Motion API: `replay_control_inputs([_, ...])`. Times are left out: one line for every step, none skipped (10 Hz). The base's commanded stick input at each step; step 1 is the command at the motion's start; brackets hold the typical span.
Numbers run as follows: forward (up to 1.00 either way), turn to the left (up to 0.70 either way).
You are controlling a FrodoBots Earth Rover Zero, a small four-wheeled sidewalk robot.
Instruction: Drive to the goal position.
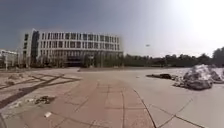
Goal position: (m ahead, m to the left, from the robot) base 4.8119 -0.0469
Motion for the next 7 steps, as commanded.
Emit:
replay_control_inputs([0.7,-0.02])
replay_control_inputs([0.7,-0.02])
replay_control_inputs([0.7,-0.02])
replay_control_inputs([0.7,-0.02])
replay_control_inputs([0.7,-0.02])
replay_control_inputs([0.7,-0.02])
replay_control_inputs([0.7,-0.02])
